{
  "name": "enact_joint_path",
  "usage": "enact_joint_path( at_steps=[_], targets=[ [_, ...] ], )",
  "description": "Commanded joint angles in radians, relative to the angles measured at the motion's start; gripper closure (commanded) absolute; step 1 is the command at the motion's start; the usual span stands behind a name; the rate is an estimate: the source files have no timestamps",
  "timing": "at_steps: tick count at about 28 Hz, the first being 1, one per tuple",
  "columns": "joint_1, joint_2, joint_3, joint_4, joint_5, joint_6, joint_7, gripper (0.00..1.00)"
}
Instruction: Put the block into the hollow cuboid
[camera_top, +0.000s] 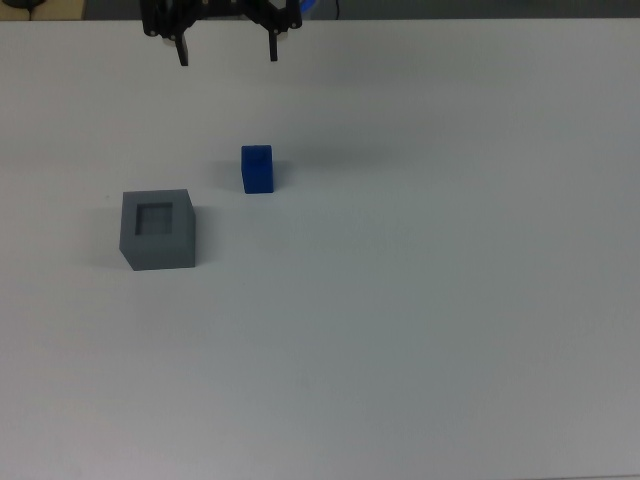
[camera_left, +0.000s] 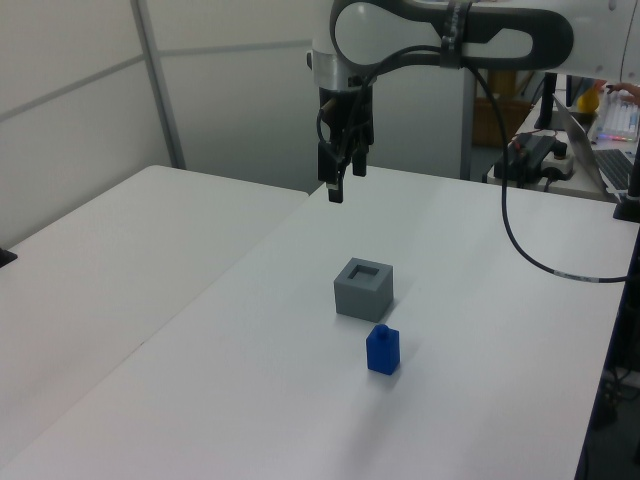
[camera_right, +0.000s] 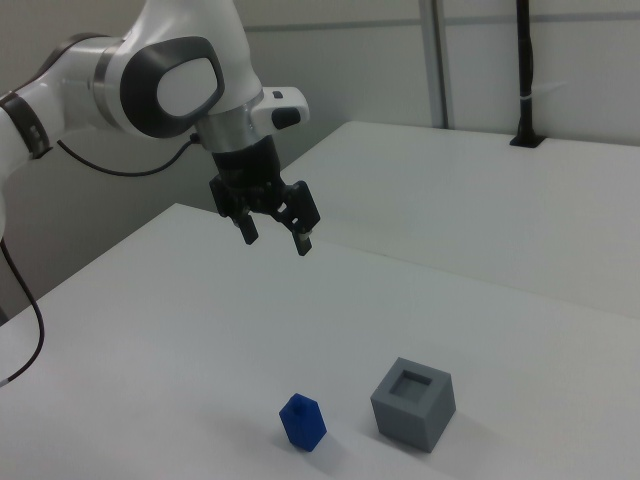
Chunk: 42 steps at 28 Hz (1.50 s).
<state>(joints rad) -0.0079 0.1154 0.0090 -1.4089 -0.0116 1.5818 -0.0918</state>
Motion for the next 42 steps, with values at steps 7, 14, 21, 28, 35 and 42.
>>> enact_joint_path(
  at_steps=[7,14,21,28,35,42],
  targets=[
    [0.003,-0.011,-0.001,0.01,0.016,-0.032,-0.008,0.0],
    [0.003,-0.013,-0.001,0.011,0.016,-0.034,-0.008,0.0],
    [0.005,-0.013,0.002,0.011,0.016,-0.042,-0.008,0.0],
    [0.006,-0.011,0.019,0.011,0.015,-0.04,-0.008,0.0],
    [0.006,-0.011,0.029,0.011,0.015,-0.04,-0.008,0.0],
    [0.04,-0.013,0.045,0.011,0.015,-0.042,-0.008,0.0]
  ],
)
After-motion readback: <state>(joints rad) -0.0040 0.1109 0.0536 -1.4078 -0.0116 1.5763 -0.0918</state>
